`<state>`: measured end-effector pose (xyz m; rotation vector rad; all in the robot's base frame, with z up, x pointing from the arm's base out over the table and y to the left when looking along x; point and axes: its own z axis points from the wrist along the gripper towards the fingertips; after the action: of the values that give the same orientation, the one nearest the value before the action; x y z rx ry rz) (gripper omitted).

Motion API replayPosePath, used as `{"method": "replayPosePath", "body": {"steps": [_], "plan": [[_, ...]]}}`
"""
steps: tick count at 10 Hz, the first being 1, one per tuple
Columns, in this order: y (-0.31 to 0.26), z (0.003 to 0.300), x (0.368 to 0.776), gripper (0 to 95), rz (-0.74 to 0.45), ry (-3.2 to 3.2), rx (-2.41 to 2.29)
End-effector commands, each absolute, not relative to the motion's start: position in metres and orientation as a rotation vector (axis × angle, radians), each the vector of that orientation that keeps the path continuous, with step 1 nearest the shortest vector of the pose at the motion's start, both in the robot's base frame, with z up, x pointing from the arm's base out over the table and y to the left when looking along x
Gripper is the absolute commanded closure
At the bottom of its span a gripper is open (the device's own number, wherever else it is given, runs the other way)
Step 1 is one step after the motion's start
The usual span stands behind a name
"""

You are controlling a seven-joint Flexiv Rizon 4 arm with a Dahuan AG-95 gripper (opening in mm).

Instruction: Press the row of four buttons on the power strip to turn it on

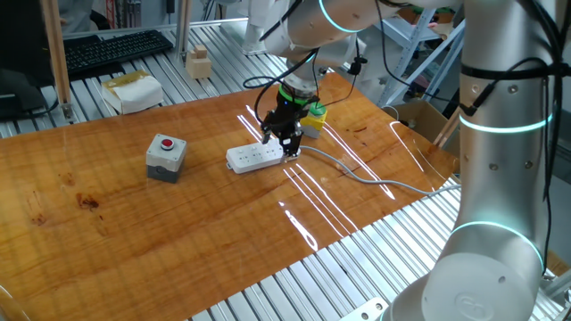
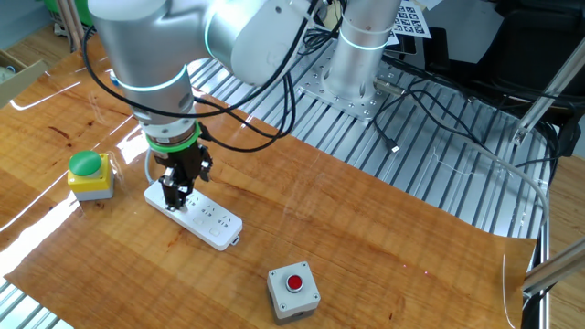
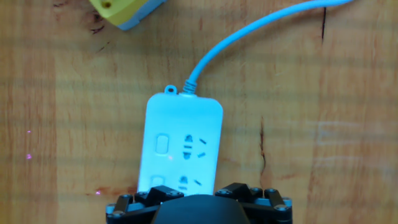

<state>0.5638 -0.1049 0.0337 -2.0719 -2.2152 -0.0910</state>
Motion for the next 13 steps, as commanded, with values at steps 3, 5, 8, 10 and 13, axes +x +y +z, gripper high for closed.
{"method": "replayPosePath", "body": {"steps": [3,5,8,10,13], "plan": [[-0.08,0.039,0.563,19.0,-0.085,-2.188,-2.112],[-0.069,0.041,0.564,19.0,-0.092,-2.199,-2.105],[-0.062,0.037,0.563,19.0,-0.079,-2.208,-2.109],[-0.062,0.034,0.561,19.0,-0.062,-2.226,-2.111],[-0.067,0.031,0.559,19.0,-0.061,-2.239,-2.107]]}}
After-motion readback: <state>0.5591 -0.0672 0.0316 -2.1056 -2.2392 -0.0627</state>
